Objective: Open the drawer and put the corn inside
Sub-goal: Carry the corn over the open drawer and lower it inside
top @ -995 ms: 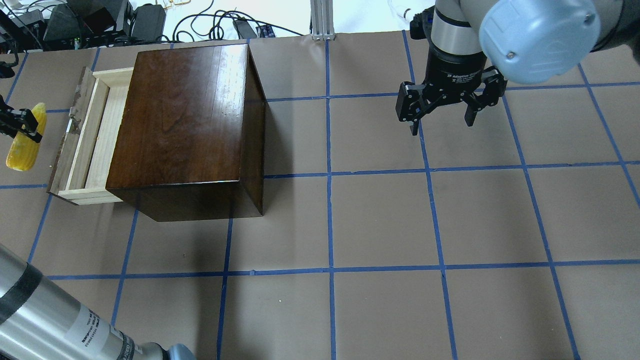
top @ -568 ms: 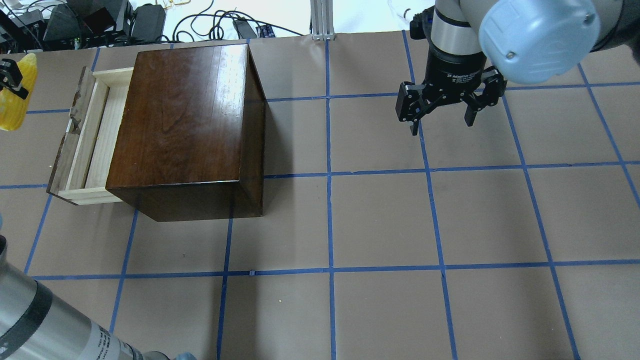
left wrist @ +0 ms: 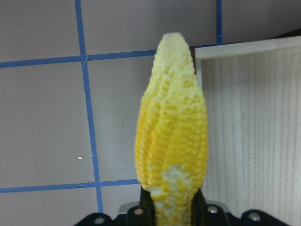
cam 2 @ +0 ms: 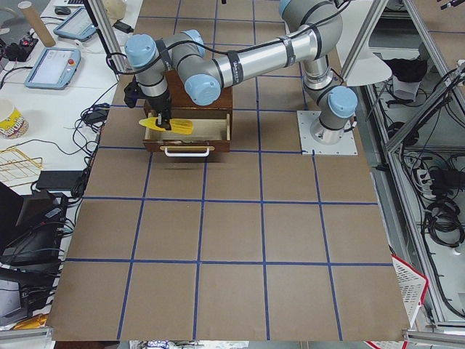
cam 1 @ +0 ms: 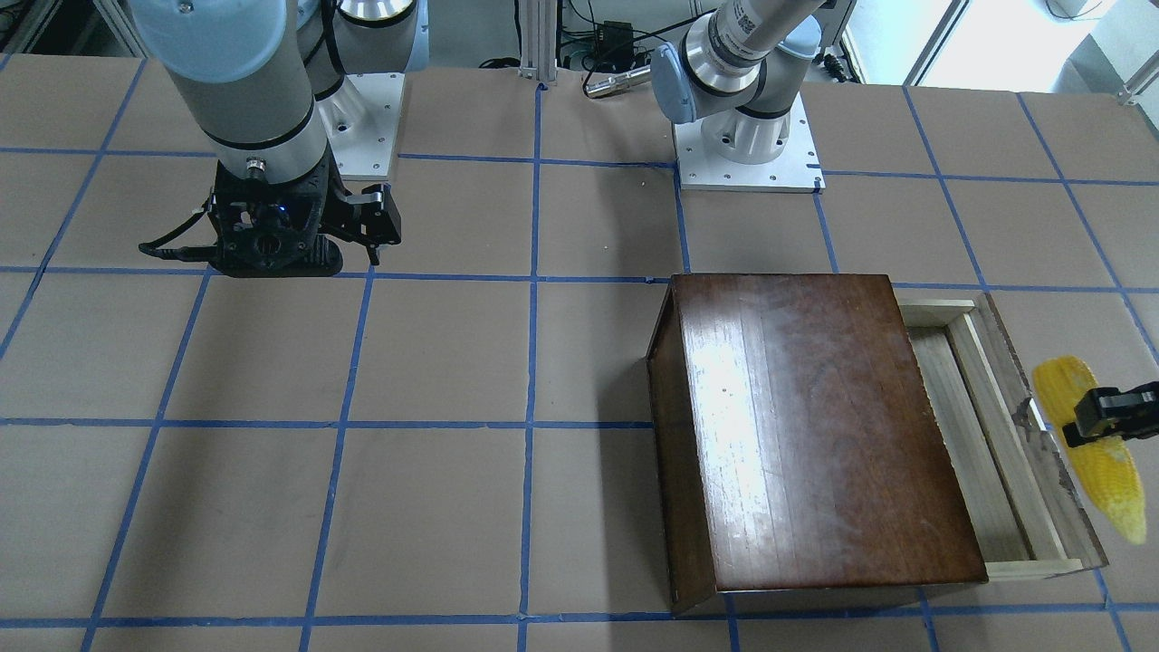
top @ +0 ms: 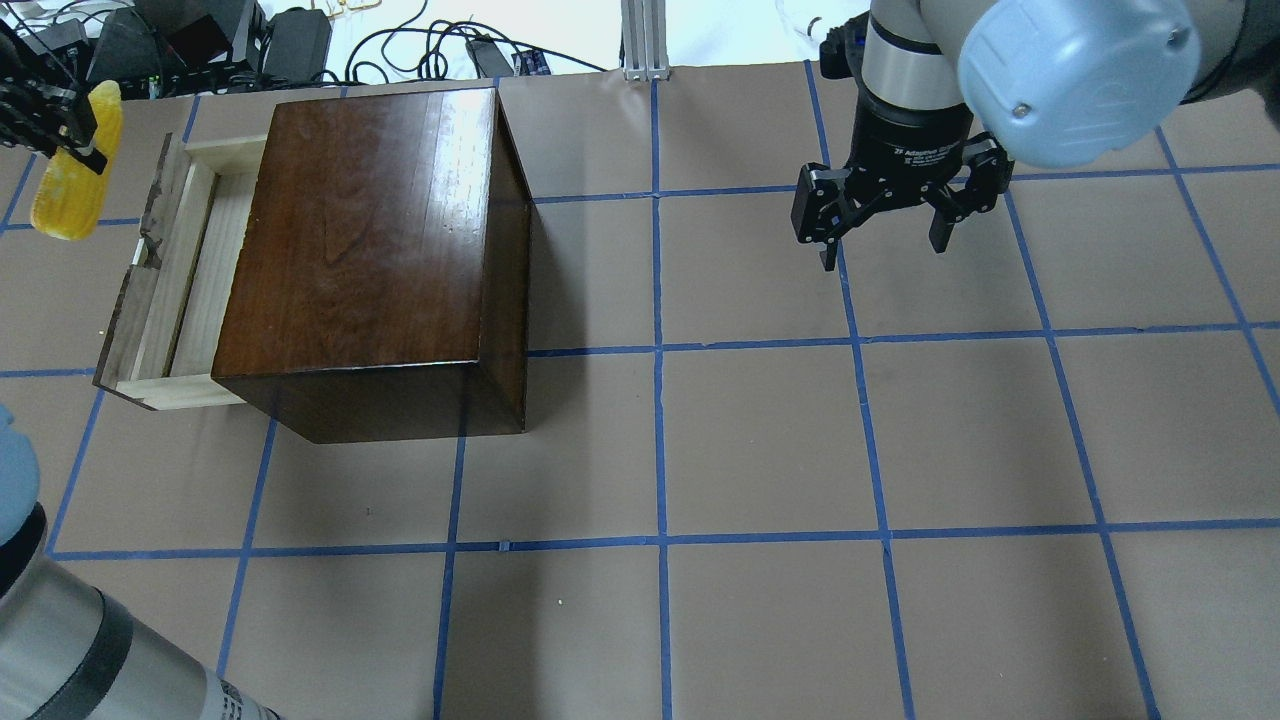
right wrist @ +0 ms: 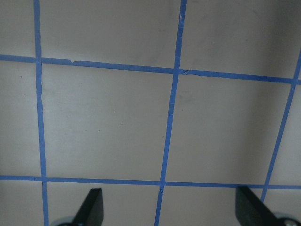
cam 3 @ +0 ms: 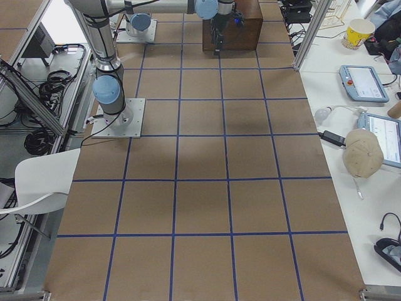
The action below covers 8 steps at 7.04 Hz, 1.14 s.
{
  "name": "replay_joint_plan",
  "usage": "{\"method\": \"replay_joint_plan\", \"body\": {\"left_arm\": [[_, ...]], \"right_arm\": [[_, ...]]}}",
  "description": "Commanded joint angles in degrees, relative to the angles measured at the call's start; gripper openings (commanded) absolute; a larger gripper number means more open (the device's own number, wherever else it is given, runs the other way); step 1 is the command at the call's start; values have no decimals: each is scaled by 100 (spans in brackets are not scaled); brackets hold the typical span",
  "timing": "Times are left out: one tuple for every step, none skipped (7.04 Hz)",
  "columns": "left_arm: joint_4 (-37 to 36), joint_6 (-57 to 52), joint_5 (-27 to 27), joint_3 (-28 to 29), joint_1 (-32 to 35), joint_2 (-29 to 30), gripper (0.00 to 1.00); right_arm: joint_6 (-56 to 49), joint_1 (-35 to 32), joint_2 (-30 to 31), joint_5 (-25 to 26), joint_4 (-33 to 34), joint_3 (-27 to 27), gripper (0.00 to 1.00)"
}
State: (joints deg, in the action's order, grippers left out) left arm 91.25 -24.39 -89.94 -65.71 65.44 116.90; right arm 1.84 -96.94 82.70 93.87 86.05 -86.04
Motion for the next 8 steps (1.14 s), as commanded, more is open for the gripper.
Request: {"method": "replay_joint_plan", "body": {"left_arm": [[-10,321,12,-414,119,60,0],[-11,321,12,-512,119,130,0],[-11,312,12,-530,119,166,0],[-11,312,3,-583,119,192,0],[-19,286,3,-679,119,236,0],[-37,234,3,-723,119,254,0],[-167,251,12,-724,119,306,0],[-282,320,29,-724,119,394,0]], "right_arm": [[0,0,0,0,0,0,100],[0,0,0,0,0,0,100],[0,0,0,0,0,0,100],[-8,0,0,0,0,0,100],[-9,0,0,0,0,0,100],[-9,0,0,0,0,0,100],[-9,0,0,0,0,0,100],[-9,0,0,0,0,0,100]]}}
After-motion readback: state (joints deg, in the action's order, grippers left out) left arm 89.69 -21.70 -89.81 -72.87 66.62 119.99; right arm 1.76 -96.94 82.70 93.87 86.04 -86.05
